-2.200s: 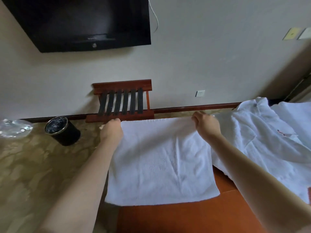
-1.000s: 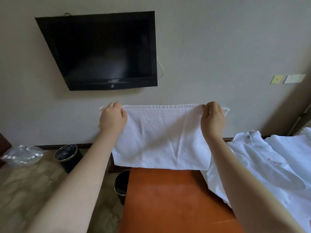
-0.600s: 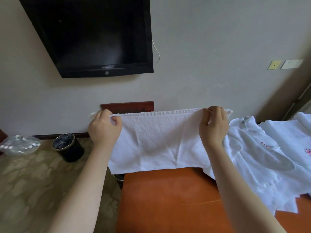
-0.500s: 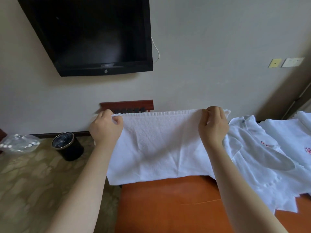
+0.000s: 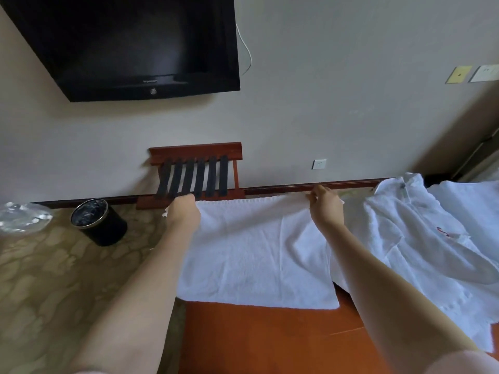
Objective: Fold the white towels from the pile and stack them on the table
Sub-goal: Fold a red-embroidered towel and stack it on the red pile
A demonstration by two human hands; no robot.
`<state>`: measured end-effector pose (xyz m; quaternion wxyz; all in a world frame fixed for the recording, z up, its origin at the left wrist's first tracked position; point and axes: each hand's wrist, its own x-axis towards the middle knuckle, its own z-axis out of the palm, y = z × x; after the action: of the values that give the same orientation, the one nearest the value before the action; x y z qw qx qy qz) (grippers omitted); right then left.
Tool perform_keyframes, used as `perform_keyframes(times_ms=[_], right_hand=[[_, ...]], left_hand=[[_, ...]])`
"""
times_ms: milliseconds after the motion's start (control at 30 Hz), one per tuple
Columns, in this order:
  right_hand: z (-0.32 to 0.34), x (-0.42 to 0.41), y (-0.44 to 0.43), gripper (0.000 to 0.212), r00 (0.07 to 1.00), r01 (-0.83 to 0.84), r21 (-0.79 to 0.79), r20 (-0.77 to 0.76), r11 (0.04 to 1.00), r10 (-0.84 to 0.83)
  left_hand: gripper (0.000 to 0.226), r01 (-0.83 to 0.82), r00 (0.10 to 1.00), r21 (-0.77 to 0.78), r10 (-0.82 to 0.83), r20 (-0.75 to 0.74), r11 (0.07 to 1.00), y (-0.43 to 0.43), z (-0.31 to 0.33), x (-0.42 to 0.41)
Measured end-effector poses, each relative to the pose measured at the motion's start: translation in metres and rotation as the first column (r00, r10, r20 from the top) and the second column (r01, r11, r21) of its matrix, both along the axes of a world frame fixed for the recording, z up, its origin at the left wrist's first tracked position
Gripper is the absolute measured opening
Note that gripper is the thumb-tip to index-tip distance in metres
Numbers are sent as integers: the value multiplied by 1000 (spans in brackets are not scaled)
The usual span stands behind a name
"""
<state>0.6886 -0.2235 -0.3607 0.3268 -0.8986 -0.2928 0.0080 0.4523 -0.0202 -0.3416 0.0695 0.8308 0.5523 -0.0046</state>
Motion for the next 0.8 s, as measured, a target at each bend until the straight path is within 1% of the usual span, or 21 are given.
perform_keyframes(times_ms=[100,233,300,367,433,500,567,667,800], right_hand=[[-13,17,12,15,1000,-26,-4,-18,1000,26],[-28,23,23,14,1000,4,45,-25,999,-3],[-37,18,22,13,1000,12,56,-24,998,-10],[-47,9,15,13,1000,7,51,-19,999,-6],[-55,-3,3,12,1000,-12,72,-2,997,12],[-59,-17,-11,12,999,-33,102,15,994,32],[-64,-31,-26,11,998,-54,115,48,992,49],[-75,-54,-50,10,993,-85,115,93,990,74],[-101,-79,-83,11,986,-116,39,125,993,110]], left_hand=[[25,18,1000,27,-17,-3,999,16,-11,14],[30,68,993,108,-56,-104,992,29,-25,30],[25,66,994,128,-53,-100,990,33,-31,32],[19,59,998,104,-58,-18,993,33,-44,26],[17,60,990,82,-70,121,995,25,-58,13],[17,59,967,84,-78,243,995,12,-69,-2],[16,47,940,92,-75,334,995,-2,-77,-19],[14,72,921,100,-104,376,992,-21,-91,-43],[14,117,936,91,-140,323,989,-48,-114,-72]])
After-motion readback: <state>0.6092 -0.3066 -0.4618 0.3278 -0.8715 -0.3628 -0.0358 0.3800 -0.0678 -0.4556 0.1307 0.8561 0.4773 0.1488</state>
